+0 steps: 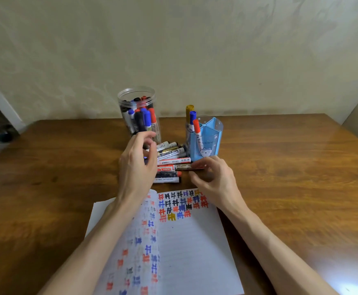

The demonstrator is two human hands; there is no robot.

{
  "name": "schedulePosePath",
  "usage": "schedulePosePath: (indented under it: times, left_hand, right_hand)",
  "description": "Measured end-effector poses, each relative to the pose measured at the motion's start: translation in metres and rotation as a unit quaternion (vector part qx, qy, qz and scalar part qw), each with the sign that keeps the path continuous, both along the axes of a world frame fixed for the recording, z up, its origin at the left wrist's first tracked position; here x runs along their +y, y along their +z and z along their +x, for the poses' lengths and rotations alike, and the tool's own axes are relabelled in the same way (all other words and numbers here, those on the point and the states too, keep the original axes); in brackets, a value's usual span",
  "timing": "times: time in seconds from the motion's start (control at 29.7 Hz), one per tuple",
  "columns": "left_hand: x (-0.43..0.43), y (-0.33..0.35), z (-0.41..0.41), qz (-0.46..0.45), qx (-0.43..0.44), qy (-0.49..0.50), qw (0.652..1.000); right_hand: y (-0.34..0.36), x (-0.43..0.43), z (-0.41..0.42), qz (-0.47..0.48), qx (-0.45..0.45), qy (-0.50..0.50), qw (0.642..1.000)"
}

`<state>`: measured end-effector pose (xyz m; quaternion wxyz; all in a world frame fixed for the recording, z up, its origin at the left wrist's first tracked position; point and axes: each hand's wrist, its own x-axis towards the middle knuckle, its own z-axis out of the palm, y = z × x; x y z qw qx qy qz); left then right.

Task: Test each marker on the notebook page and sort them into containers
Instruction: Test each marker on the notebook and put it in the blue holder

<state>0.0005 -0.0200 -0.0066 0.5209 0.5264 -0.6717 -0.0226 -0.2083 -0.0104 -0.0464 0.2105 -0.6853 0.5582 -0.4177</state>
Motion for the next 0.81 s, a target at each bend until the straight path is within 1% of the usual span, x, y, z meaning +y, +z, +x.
schedulePosePath:
  times: [0.07,0.13,0.24,0.3,0.34,0.4,0.47,0.54,0.64,0.81]
  left_hand:
    - [0.006,-0.005,0.010,0.014,-0.003,0.008,1.000]
    - [0.013,-0.009,0.014,0.027,0.005,0.002,1.000]
    - [0.023,-0.019,0.020,0.041,0.012,-0.010,0.999]
    - [0.029,-0.025,0.024,0.051,0.010,-0.015,0.999]
    - [0.030,-0.028,0.026,0.057,0.005,-0.012,0.998]
    - [0.030,-0.032,0.030,0.068,-0.021,0.000,0.997]
    - [0.028,-0.036,0.034,0.084,-0.062,0.004,0.995]
    - [0.028,-0.040,0.038,0.096,-0.097,0.003,0.991]
    - [0.028,-0.040,0.038,0.096,-0.111,-0.006,0.989]
    - [0.033,-0.033,0.031,0.111,-0.095,-0.088,0.985]
  right_hand:
    - [-0.001,0.002,0.007,-0.015,0.061,0.037,0.997]
    - [0.000,0.002,0.010,-0.035,0.103,0.050,0.993]
    - [0.000,-0.001,0.016,-0.048,0.134,0.056,0.988]
    - [0.001,-0.002,0.020,-0.051,0.127,0.050,0.989]
    - [0.003,-0.002,0.020,-0.051,0.103,0.048,0.992]
    - [0.008,0.000,0.018,-0.040,0.010,0.057,0.998]
    - [0.013,0.002,0.015,-0.034,-0.086,0.065,0.994]
    - [0.018,0.005,0.011,-0.029,-0.161,0.067,0.984]
    - [0.024,0.011,0.010,0.000,-0.242,0.072,0.968]
    - [0.029,0.019,0.017,0.033,-0.320,0.075,0.944]
